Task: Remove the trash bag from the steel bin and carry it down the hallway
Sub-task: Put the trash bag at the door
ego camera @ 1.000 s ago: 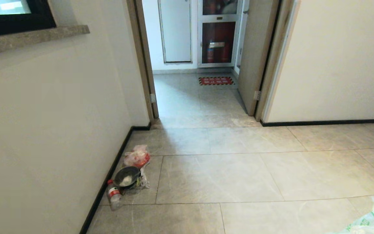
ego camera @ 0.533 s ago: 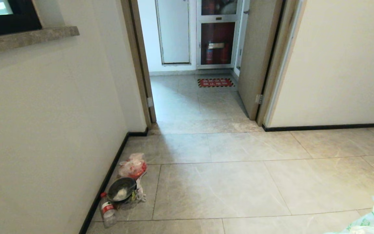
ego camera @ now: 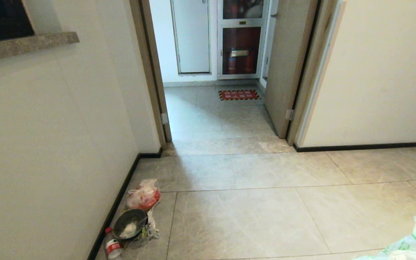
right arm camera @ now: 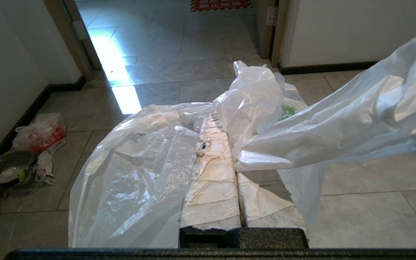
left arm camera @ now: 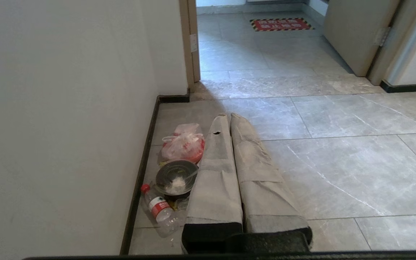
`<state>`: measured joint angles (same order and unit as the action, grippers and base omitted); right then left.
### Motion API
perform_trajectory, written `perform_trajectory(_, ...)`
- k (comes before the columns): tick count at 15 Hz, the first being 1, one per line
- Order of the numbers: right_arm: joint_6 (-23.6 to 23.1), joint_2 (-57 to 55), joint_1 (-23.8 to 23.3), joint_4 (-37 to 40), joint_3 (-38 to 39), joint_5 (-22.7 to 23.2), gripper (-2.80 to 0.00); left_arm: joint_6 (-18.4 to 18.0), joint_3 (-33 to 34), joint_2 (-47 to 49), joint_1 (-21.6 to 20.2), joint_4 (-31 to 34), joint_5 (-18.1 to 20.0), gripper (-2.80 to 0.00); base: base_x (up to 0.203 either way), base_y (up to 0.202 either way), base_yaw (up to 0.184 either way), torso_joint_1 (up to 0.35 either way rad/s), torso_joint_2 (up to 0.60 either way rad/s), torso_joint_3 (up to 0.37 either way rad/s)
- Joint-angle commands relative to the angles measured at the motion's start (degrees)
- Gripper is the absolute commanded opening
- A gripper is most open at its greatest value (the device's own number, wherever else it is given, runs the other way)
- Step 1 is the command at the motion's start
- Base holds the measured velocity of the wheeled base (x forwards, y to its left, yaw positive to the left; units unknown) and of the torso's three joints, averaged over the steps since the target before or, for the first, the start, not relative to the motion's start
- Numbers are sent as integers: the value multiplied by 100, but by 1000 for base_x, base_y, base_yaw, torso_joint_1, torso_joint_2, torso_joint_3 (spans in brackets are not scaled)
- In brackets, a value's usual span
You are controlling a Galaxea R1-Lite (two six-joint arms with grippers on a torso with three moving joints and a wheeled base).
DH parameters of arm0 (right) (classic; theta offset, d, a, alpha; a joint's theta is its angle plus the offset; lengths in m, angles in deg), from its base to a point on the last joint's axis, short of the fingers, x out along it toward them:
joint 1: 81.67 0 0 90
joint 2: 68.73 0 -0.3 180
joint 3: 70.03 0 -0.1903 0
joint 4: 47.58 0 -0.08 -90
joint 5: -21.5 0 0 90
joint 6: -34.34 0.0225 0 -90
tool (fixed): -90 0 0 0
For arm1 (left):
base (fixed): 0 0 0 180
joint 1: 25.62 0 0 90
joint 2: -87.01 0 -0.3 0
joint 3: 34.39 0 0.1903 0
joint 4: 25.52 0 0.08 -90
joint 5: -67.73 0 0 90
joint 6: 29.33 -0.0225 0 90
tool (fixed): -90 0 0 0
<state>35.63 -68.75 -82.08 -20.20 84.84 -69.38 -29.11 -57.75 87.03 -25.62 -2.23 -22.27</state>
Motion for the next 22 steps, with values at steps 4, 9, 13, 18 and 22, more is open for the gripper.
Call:
perform_trajectory(4,-10,-6,-2,21,-12,0,-280,-4,0,-2,0,-1,0,-280,0,0,0,0,0,0)
perform_trajectory(9,-7,-6,-2,47,-18,0,-280,4,0,-2,0,-1,-2,-280,3,-4,46,1,2,1)
perform_trajectory(13,-7,-6,-2,47,-18,0,-280,4,0,-2,0,-1,0,-280,2,-17,167,2,5,4)
perform_trajectory(18,-7,-6,-2,47,-18,0,-280,4,0,-2,0,-1,0,-280,2,-18,167,2,3,2)
perform_trajectory(22,-7,-6,-2,47,-18,0,-280,4,0,-2,0,-1,0,-280,4,-15,167,2,1,4)
